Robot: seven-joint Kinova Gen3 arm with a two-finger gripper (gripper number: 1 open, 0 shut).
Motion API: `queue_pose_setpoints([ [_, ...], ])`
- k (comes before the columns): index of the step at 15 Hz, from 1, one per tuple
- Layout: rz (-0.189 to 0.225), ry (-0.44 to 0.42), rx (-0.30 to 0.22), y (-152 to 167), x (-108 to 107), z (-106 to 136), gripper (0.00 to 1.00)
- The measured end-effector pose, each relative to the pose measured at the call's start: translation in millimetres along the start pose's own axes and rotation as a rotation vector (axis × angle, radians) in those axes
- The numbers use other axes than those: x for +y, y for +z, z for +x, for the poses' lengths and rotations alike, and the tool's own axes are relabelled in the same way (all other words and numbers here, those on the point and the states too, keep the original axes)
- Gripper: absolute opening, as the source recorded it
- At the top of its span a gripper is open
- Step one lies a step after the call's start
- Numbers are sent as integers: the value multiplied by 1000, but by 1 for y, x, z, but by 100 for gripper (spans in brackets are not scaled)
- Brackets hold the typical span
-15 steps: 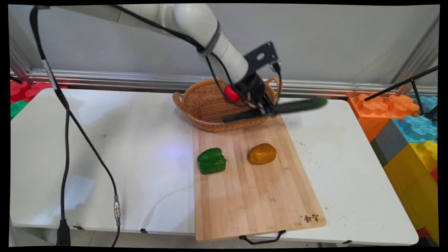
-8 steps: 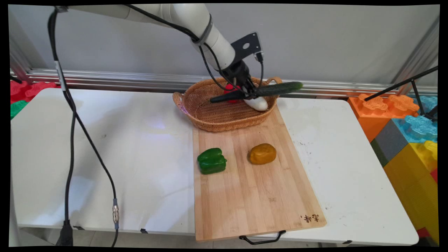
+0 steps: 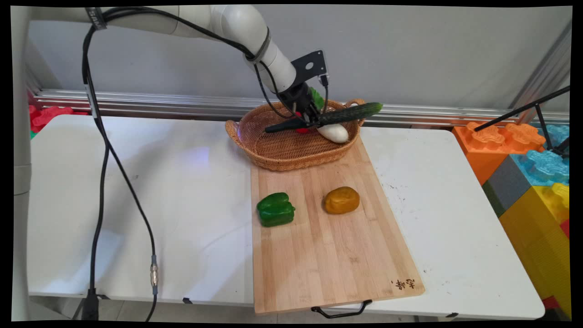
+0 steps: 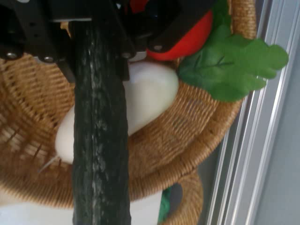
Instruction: Place the picked object in the vegetable basket
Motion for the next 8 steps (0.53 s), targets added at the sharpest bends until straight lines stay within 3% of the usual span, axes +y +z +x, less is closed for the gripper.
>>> queue_pose_setpoints([
  [5, 1, 18, -32, 7, -8, -15, 0],
  [6, 2, 22, -37, 6, -9, -17, 100],
  [8, 3, 25, -46, 4, -9, -20, 100],
])
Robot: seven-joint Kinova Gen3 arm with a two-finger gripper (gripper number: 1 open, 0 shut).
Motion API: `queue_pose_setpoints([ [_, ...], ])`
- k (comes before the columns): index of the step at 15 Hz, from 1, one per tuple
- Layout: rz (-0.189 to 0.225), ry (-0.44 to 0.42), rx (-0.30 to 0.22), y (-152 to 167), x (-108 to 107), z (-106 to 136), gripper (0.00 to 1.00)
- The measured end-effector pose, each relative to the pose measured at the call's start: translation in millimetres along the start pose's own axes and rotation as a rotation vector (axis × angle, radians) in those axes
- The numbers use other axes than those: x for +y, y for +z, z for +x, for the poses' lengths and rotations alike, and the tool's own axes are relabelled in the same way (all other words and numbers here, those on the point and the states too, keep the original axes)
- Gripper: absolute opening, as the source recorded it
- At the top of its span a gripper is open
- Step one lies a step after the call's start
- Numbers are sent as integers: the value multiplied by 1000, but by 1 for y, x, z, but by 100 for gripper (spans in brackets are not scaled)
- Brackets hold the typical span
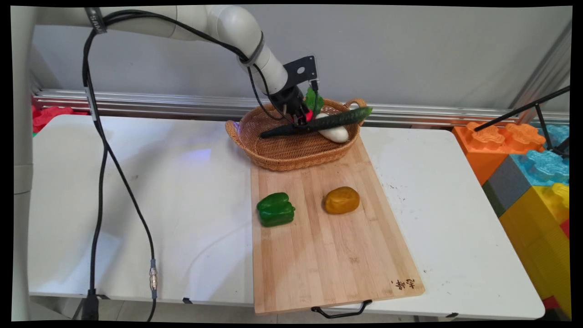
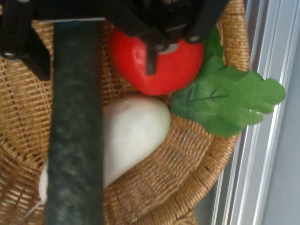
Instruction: Place the picked object in the vegetable basket
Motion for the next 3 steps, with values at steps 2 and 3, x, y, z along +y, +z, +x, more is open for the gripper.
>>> queue_pose_setpoints([
  [2, 0, -5, -7, -3, 1, -1, 100],
  [3, -1, -12, -10, -4, 3, -1, 100],
])
